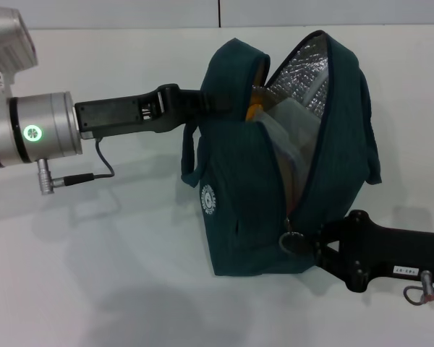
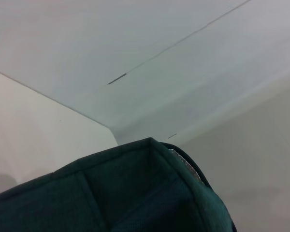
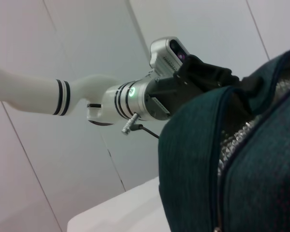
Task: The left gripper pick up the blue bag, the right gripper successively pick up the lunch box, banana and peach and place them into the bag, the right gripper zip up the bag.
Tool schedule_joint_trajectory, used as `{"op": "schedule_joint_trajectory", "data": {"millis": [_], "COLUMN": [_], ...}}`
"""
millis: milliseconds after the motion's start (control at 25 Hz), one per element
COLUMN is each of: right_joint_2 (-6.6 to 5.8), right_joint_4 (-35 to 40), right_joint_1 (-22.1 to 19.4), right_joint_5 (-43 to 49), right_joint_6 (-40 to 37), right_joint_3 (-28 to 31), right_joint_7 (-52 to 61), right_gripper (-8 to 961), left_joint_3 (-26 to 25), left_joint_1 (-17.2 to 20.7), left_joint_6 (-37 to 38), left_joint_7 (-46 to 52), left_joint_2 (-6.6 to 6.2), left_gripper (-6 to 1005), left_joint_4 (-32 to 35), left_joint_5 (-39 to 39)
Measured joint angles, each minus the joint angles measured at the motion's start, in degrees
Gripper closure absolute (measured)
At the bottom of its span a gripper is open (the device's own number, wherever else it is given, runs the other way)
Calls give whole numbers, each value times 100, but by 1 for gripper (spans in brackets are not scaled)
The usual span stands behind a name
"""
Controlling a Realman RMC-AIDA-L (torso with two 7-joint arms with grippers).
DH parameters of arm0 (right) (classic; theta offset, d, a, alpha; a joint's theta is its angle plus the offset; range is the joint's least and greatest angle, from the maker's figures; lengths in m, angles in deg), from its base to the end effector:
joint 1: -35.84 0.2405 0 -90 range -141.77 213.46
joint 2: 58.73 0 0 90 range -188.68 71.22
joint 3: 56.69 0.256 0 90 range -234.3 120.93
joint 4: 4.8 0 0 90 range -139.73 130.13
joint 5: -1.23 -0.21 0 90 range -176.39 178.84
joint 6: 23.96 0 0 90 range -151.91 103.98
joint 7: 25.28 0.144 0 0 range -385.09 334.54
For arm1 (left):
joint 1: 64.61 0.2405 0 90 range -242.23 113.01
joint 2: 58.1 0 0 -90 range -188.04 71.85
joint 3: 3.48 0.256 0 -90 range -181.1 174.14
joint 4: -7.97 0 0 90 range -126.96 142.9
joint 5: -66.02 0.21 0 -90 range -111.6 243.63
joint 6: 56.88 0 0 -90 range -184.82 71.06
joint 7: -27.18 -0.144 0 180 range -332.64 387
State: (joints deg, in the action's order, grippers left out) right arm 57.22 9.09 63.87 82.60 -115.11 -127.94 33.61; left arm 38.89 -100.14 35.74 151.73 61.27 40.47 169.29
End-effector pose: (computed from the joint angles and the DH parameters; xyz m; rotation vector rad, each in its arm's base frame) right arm 0.2624 0.2674 -0.0580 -2.8367 0.5690 1.0195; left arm -0.2102 0.3446 -0.0077 2.3503 1.5915 1.0515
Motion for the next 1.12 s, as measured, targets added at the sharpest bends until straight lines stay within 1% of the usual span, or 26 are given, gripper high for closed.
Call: {"op": "schedule_joint_trajectory", "data": {"millis": [200, 440, 640, 840, 1120], "right_joint_2": [-16, -44, -26, -44, -47], "right_joint_4": [36, 309, 318, 379, 386], "right_joint_1": [-96, -310, -337, -400, -374], "right_joint_5": [-43, -88, -158, -260, -291], "right_joint_6": [-212, -307, -426, -543, -535], "right_joint_3": [33, 71, 124, 168, 192], "right_joint_7": [-52, -39, -103, -144, -139], "right_gripper": [936, 937, 937, 936, 937], "left_joint_3": [-7, -10, -7, -10, 0], "left_joint_1": [38, 50, 17, 26, 24], "left_joint_6": [-5, -14, -18, -26, -26], "left_joint_7": [-15, -23, -25, -27, -45], "left_joint_2": [-16, -25, -22, -21, -17], "left_gripper": [962, 962, 962, 962, 957], "left_joint_4": [22, 32, 26, 24, 18], "left_joint_5": [-59, -85, -78, -71, -69]}}
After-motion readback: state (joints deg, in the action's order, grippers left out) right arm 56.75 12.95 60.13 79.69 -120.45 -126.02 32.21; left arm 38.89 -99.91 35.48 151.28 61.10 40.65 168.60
